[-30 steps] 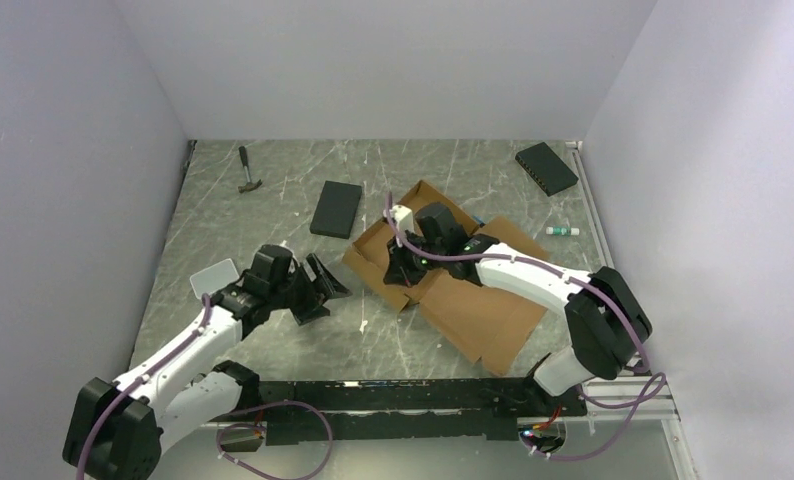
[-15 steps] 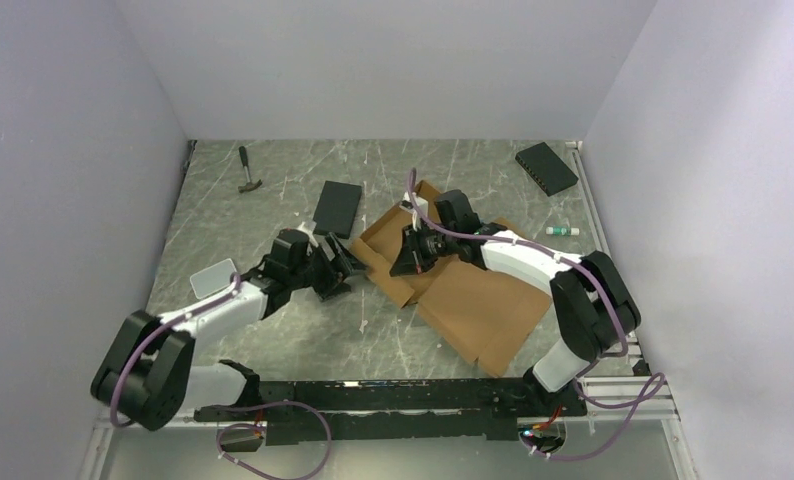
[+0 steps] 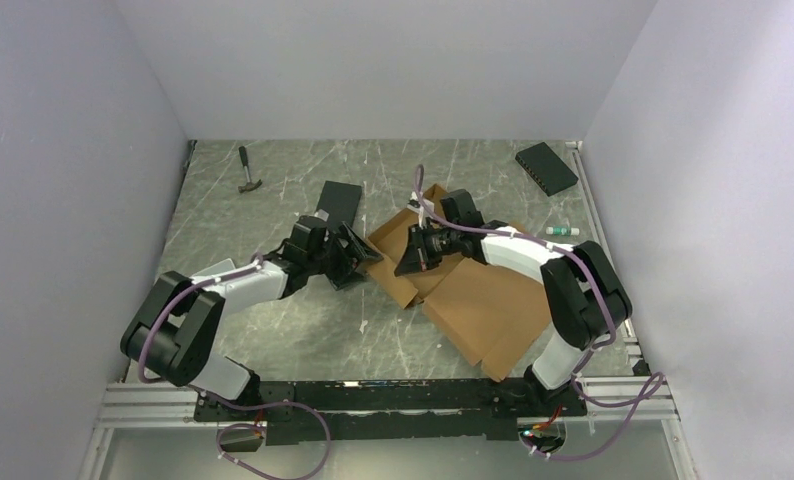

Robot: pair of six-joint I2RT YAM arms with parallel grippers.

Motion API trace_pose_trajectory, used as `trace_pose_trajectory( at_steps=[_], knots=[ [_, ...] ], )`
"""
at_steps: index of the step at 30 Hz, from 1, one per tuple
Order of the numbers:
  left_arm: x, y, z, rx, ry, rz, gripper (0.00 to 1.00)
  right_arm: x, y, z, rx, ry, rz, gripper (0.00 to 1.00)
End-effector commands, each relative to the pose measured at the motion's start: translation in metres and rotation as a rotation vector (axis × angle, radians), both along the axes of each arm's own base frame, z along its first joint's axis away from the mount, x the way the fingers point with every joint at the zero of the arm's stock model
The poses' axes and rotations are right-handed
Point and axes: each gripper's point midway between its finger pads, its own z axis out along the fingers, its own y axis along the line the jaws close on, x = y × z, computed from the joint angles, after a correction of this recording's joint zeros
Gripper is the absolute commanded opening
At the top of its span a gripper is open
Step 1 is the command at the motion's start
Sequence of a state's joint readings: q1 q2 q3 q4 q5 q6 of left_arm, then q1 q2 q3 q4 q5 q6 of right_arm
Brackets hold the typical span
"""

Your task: Fold the paper box

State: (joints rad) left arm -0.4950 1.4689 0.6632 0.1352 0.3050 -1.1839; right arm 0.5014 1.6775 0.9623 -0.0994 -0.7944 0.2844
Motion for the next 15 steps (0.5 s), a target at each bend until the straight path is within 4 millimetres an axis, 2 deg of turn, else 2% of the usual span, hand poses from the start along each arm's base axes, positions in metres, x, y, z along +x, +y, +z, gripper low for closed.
trace_pose_trajectory(
  at_steps=[1, 9, 15],
  knots=[
    [0.016, -0.012, 0.014, -0.035, -0.043, 0.026, 0.81, 0.017, 0.002, 0.023, 0.064, -0.048, -0.011, 0.0],
    [0.029, -0.023, 0.019, -0.059, -0.068, 0.046, 0.8, 0.019, -0.002, 0.022, 0.072, -0.042, -0.013, 0.0],
    [0.037, -0.03, 0.011, -0.09, -0.038, 0.078, 0.74, 0.022, -0.006, 0.026, 0.064, -0.062, -0.016, 0.13]
  ],
)
